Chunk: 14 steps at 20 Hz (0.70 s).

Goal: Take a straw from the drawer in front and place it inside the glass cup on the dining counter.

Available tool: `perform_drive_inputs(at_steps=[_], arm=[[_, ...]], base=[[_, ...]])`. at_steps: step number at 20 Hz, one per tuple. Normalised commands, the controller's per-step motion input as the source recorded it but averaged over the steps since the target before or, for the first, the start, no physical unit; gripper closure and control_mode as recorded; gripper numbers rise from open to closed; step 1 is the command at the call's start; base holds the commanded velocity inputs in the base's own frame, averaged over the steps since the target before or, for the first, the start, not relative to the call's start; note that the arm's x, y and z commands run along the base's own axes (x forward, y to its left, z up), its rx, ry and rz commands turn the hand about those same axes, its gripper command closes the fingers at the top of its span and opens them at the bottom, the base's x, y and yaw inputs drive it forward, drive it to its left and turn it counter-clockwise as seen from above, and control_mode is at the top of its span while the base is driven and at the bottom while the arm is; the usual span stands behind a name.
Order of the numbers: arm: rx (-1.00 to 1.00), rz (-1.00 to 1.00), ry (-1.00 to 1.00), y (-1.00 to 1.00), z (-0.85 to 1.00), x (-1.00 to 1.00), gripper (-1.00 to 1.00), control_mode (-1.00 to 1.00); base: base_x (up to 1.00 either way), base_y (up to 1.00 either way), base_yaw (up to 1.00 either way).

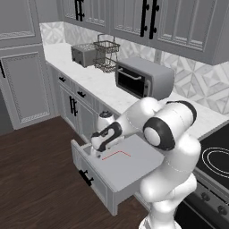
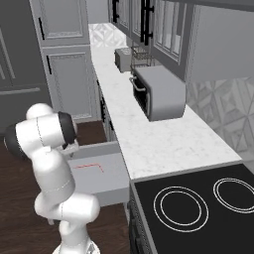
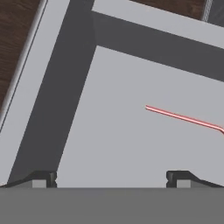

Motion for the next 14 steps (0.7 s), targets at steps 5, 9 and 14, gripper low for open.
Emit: perform_drive_inputs(at_steps=[5, 9, 14], arm=[[0.0, 0.0, 0.0, 0.0, -0.69, 0.0, -1.0, -1.0], [0.03, 0.0, 0.0, 0.18, -0.55, -0.08, -1.0, -1.0], [0.04, 0.0, 0.02, 0.73, -0.18, -0.27, -1.0, -1.0]], base=[[0.0, 0.0, 0.0], [0.0, 0.0, 0.0], [0.0, 0.0, 0.0]])
